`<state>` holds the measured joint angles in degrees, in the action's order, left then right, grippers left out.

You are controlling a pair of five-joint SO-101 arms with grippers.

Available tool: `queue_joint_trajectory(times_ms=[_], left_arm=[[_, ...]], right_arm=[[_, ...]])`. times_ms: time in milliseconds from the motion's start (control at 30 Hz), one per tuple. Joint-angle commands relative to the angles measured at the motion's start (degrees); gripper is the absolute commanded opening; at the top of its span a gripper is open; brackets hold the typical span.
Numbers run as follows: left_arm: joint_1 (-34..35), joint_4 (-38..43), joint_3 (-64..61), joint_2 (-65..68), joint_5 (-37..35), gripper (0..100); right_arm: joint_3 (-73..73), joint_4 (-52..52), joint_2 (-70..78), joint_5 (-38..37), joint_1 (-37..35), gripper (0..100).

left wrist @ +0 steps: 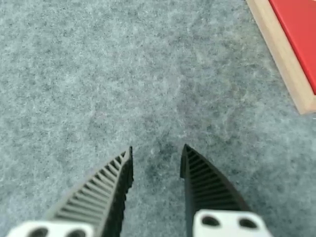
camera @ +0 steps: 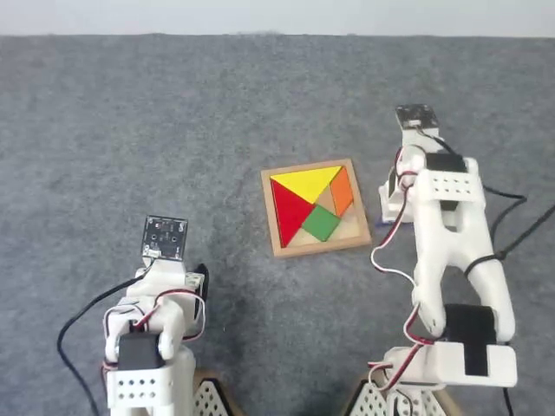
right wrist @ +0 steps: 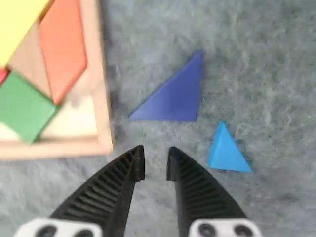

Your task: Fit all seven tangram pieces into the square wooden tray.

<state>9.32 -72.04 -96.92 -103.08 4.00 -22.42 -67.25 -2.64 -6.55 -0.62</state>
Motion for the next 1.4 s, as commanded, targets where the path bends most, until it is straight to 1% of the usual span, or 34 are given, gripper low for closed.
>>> queue_joint_trajectory(times_ms=[0,100,233,333,400,467,533,600,700,900,1100,1200,1367], left_arm=[[0.0,-0.5,0.5,-1.6,0.4,15],[0.0,-0.5,0.5,-1.6,0.4,15],[0.0,-0.5,0.5,-1.6,0.4,15],[0.0,-0.5,0.5,-1.6,0.4,15],[0.0,-0.5,0.5,-1.6,0.4,15],[0.0,-0.5,0.5,-1.6,0.4,15],[0.0,-0.5,0.5,-1.6,0.4,15],[0.0,-0.5,0.5,-1.6,0.4,15],[0.0,-0.5,0.5,-1.6,0.4,15],[0.0,-0.5,0.5,-1.6,0.4,15],[0.0,-0.5,0.5,-1.6,0.4,15],[0.0,-0.5,0.5,-1.6,0.4,15],[0.0,-0.5,0.5,-1.6,0.4,15]], right_arm=[[-0.7,4.0,-3.1,5.8,-0.5,19.0],[-0.5,4.3,-3.1,7.5,-1.2,24.3],[-0.7,6.4,-2.8,9.8,-3.5,24.5],[-0.4,6.5,-0.4,9.4,-4.7,24.5],[0.3,5.1,0.8,7.8,-2.8,24.5],[1.1,2.5,1.1,4.7,1.4,24.5],[1.7,0.5,0.7,4.3,5.5,24.5],[1.4,-0.5,0.7,4.3,7.9,24.5],[0.5,-0.9,1.1,4.7,8.6,24.0],[-2.5,-0.9,0.6,4.7,11.6,14.5],[-2.9,-2.9,-0.2,3.3,14.6,13.3],[-5.1,-2.2,-4.7,3.4,14.5,13.2],[-16.4,5.2,-17.4,2.9,14.5,13.2]])
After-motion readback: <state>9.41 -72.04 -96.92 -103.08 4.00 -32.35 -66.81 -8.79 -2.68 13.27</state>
